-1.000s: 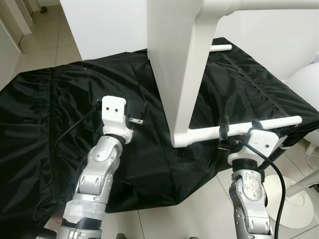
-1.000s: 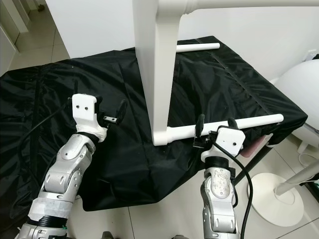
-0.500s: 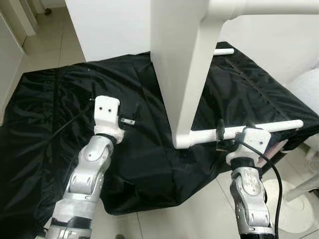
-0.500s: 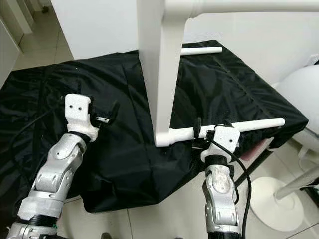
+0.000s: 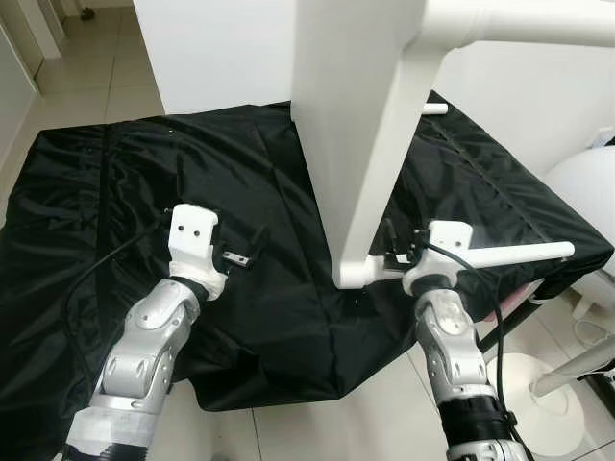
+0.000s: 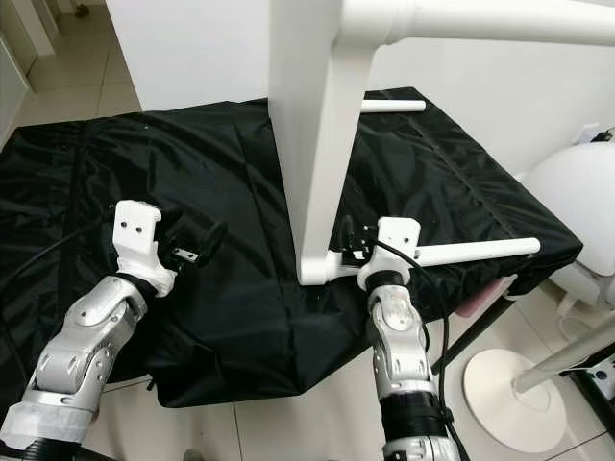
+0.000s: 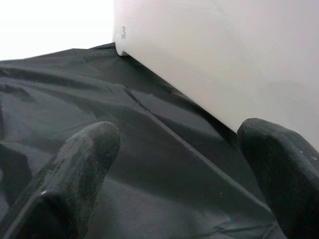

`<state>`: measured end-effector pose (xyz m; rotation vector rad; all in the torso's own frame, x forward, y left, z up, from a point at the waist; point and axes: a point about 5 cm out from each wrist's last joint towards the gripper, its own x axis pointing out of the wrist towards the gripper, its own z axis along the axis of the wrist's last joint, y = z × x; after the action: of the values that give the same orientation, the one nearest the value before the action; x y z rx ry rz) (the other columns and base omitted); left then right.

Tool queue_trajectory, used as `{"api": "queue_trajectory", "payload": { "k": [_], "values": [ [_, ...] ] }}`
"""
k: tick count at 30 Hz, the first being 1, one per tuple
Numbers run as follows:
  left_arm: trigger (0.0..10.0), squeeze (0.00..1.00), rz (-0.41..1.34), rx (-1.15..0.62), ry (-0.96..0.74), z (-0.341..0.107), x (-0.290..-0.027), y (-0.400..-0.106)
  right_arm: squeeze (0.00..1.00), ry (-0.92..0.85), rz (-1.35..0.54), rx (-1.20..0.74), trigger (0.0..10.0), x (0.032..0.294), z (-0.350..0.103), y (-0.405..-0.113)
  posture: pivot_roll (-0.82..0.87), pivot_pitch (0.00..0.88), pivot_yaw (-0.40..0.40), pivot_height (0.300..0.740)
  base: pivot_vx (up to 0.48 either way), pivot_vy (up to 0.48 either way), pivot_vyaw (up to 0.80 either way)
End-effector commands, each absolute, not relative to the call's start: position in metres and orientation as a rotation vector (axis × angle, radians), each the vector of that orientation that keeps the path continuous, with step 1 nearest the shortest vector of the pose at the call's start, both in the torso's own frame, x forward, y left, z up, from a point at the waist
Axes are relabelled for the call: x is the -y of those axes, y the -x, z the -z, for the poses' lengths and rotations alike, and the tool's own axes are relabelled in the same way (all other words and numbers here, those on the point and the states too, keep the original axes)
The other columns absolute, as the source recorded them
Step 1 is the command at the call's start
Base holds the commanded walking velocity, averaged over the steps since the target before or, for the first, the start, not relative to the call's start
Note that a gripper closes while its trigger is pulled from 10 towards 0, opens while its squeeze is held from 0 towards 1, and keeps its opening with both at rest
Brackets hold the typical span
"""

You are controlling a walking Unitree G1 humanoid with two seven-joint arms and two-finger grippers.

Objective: Building children table

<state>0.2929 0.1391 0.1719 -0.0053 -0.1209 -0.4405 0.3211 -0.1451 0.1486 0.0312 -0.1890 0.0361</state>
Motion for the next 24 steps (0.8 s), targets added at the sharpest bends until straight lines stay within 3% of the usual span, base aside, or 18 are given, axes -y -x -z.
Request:
{"api": "queue_trajectory", "payload": {
  "k": [1,16,24],
  "values": [
    [10.0,0.00,0.493,0.123,0.015,-0.174,-0.137,-0.290,0.00,-0.046,-0.057,0.158,10.0,0.141,-0.144,-0.322,0.04,0.045,-0.034,0.740,0.000,0.000,0.00],
    [10.0,0.00,0.703,0.121,0.017,-0.196,-0.132,-0.266,0.00,-0.105,-0.169,0.065,10.0,0.109,-0.126,-0.325,0.09,0.056,-0.072,0.740,0.000,0.000,0.00],
    [10.0,0.00,0.704,0.119,0.022,-0.200,-0.132,-0.264,0.00,-0.120,-0.179,0.041,10.0,0.107,-0.118,-0.318,0.09,0.054,-0.075,0.740,0.000,0.000,0.00]
  ]
}}
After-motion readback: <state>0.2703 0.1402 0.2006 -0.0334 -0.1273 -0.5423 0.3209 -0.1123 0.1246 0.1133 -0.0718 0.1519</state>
